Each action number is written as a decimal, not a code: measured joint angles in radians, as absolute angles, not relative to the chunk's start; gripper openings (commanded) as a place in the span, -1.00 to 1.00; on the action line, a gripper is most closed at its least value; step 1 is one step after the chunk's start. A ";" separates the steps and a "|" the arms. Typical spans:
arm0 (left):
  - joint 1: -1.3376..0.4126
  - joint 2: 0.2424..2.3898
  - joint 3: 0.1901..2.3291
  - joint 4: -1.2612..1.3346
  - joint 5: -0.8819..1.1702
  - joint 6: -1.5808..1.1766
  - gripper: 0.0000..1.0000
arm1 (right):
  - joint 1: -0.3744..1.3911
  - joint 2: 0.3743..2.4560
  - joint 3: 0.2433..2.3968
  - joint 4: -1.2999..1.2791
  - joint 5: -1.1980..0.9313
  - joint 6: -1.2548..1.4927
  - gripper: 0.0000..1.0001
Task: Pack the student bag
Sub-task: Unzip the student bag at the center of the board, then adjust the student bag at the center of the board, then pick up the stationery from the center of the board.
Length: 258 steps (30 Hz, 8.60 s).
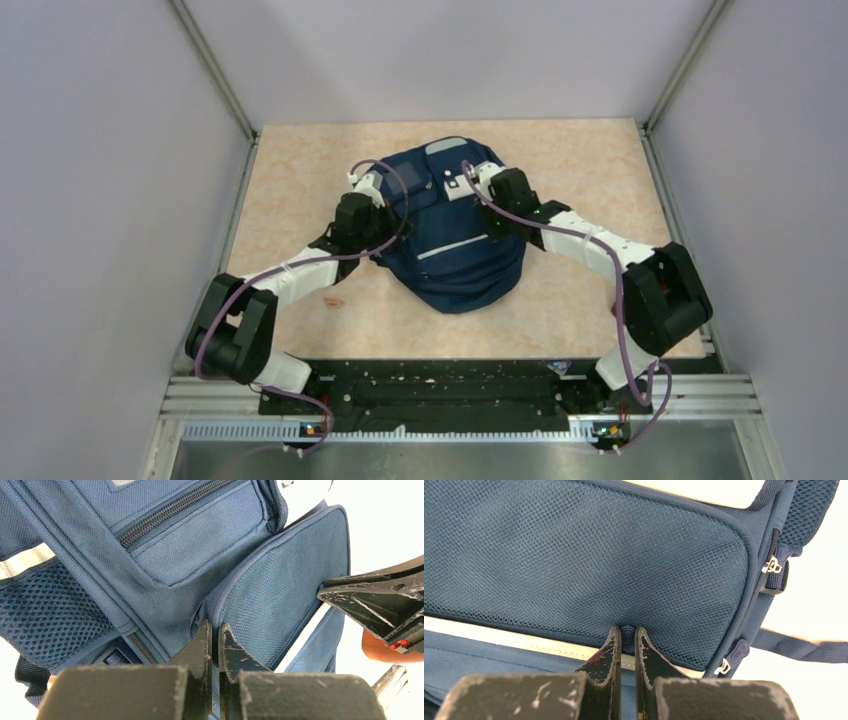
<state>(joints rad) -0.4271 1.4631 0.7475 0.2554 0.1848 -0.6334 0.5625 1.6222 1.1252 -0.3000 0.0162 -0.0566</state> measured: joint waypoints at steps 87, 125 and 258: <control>-1.043 1.266 0.544 0.286 -0.230 -0.712 -0.61 | 0.653 1.020 0.614 -0.398 0.381 0.677 -0.16; -1.102 1.664 0.912 0.354 -0.106 0.010 0.74 | 0.659 0.825 0.366 -0.159 0.376 0.756 -1.00; -0.482 0.676 0.413 -0.544 -0.425 -0.886 0.32 | 0.645 0.862 0.373 0.036 0.278 0.718 -1.00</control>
